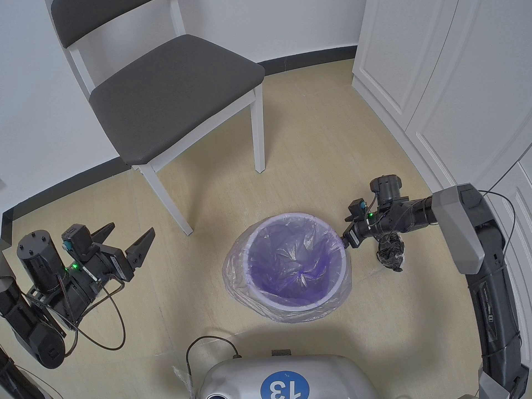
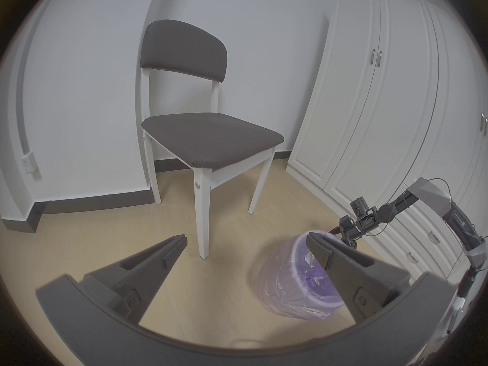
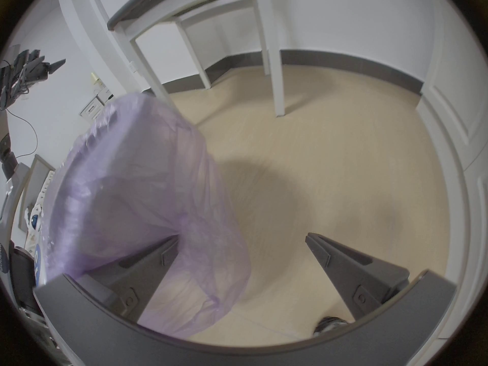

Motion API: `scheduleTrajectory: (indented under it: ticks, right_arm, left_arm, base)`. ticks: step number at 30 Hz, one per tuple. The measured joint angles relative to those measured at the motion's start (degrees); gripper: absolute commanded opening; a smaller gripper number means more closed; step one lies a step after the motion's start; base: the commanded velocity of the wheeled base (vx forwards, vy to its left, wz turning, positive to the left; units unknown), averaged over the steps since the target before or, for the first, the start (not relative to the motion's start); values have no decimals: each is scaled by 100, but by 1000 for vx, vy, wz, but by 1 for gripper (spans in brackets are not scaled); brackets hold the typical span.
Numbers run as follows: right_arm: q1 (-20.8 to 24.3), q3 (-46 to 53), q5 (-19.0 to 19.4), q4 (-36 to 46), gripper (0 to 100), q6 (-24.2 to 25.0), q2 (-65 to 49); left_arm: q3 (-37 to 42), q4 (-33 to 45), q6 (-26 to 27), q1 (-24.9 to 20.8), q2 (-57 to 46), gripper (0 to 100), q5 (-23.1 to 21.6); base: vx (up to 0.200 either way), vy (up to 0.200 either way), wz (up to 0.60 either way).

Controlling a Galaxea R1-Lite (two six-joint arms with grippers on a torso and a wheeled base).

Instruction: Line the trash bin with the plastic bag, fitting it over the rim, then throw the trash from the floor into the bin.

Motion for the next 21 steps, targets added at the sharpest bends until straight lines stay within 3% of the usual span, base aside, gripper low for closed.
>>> scheduleTrajectory:
  ticks: [13, 21]
  right_arm:
    - [83, -148, -71, -406, 100, 244, 102]
    - [-59, 667, -241, -445, 100, 285, -631]
  left_arm:
    - [30, 2, -20, -344, 291, 100, 167]
    - [172, 2, -35, -366, 123, 100, 246]
  base:
    - [0, 0, 0]
    - [0, 0, 0]
